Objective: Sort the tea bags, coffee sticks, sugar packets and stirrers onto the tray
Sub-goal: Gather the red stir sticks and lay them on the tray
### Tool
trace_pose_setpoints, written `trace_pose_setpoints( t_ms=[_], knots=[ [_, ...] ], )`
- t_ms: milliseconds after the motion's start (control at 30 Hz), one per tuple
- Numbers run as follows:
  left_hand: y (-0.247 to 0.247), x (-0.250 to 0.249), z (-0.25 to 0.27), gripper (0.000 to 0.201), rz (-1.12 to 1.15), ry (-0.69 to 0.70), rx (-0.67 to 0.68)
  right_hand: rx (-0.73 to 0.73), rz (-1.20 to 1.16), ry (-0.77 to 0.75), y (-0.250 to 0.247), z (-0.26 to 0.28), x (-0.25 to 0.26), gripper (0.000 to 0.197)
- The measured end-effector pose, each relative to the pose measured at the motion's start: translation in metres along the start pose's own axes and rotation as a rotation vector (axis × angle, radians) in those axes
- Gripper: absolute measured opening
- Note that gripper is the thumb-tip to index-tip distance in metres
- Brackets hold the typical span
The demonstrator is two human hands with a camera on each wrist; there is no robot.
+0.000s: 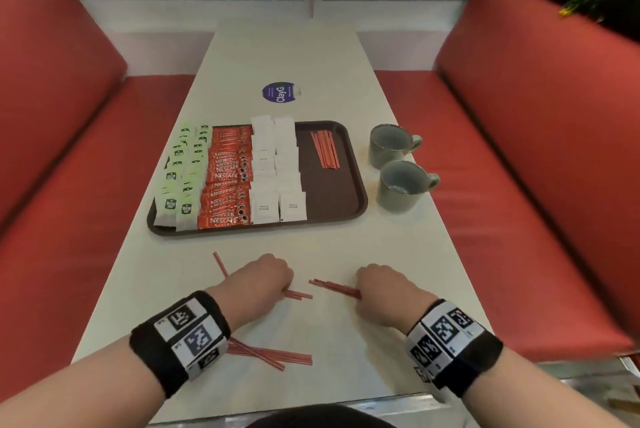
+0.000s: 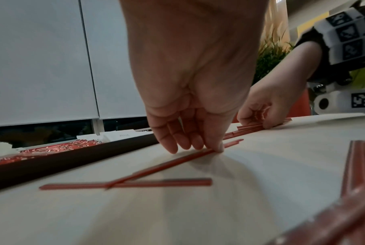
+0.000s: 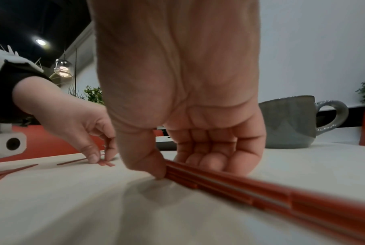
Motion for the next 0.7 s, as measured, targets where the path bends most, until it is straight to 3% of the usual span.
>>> trace_pose_setpoints(
  t_ms=[233, 400, 500, 600, 700],
  knots=[
    [0.007, -0.003, -0.003, 0.018, -0.182, 0.081, 0.03, 0.013, 0.042, -0.034, 0.0, -0.004, 0.002, 0.013],
    [0.008, -0.003, 0.004, 0.027, -0.153, 0.119, -0.058, -0.021, -0.006, -0.055, 0.002, -0.004, -0.01, 0.015],
    [0.01, -0.002, 0.005, 0.033, -0.144, 0.108, -0.091, -0.031, 0.007, -0.017, 0.006, -0.005, -0.014, 0.026],
    [0.009, -0.003, 0.008, 0.031, -0.164, 0.086, -0.13, -0.084, 0.032, 0.026, 0.008, -0.005, -0.019, 0.018],
    [0.008, -0.009, 0.014, 0.026, -0.275, 0.119, -0.191, -0.114, 0.089, 0.056, 0.011, -0.006, -0.022, 0.026]
  ],
)
Point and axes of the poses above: each hand's wrist, its own z-axis away from the middle knuckle, its own y-axis out of the palm, x = y × z, the point moved 8 cm from there along -z, towards the middle knuckle, and after that the axes turned 12 degrees about x, right-handed, at the moved point
